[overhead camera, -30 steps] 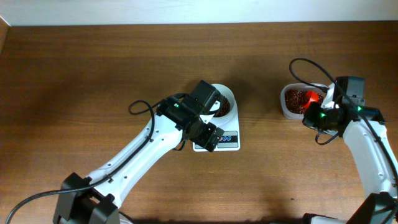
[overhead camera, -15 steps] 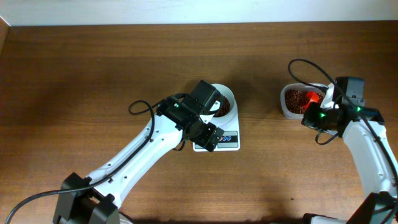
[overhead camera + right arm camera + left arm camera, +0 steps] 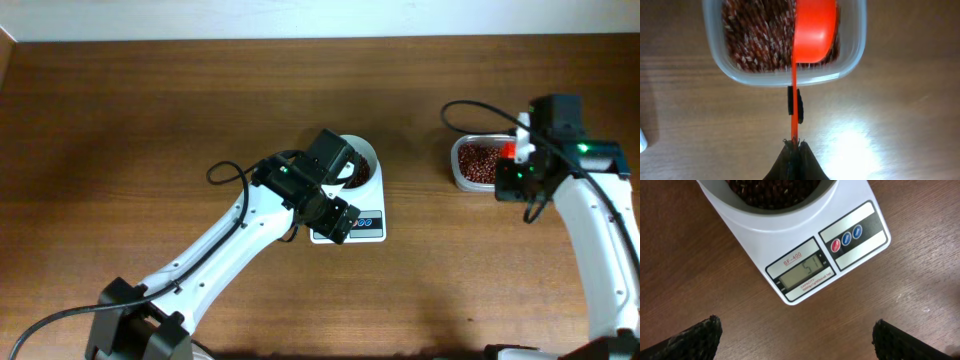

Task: Scoop item into bowl and weigh 50g on scale
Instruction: 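Dip the scoop into the beans in the tub with the right gripper, then carry the scoop over the grey bowl with the right gripper, then tilt the scoop over the bowl with the right gripper, then move the scoop back toward the bean tub with the right gripper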

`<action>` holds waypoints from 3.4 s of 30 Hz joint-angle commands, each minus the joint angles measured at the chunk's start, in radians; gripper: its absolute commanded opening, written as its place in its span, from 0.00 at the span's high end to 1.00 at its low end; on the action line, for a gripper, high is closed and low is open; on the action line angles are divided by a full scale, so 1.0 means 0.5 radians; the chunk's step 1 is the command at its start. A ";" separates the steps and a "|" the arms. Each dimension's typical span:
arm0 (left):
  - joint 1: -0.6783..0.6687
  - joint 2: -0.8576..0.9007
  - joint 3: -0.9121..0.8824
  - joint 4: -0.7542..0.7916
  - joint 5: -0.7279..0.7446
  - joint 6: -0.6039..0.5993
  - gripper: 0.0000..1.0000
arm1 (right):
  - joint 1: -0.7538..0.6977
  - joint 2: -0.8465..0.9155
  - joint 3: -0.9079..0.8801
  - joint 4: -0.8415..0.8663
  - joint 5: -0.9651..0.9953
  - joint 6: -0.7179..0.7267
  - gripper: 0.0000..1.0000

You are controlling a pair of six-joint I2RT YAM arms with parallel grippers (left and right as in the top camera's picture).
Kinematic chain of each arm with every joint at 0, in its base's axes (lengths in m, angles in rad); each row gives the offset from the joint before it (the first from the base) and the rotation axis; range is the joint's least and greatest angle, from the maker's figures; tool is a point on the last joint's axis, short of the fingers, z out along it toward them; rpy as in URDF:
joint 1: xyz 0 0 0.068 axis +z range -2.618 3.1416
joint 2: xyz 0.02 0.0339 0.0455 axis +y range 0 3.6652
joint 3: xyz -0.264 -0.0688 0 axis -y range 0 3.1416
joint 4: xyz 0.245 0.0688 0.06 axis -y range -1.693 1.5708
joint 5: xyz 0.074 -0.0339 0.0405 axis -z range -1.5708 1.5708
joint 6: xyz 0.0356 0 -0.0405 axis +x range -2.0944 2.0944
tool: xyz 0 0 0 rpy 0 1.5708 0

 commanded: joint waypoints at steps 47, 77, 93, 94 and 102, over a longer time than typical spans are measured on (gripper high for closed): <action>-0.001 0.016 -0.006 0.002 -0.013 0.018 0.01 | 0.918 0.700 0.490 0.050 -0.668 -0.677 0.96; -0.001 0.016 -0.006 0.002 -0.013 0.018 0.01 | 0.545 0.731 0.496 -0.074 -1.685 -0.587 0.96; -0.001 0.016 -0.006 0.002 -0.013 0.018 0.01 | 0.412 0.730 0.627 -0.050 -1.626 -0.593 0.96; -0.001 0.016 -0.006 0.002 -0.013 0.018 0.01 | 0.412 0.730 0.663 -0.063 -1.625 -0.592 0.96; -0.001 0.016 -0.006 0.002 -0.013 0.018 0.01 | 0.382 0.730 0.949 -0.013 -1.522 -0.593 0.96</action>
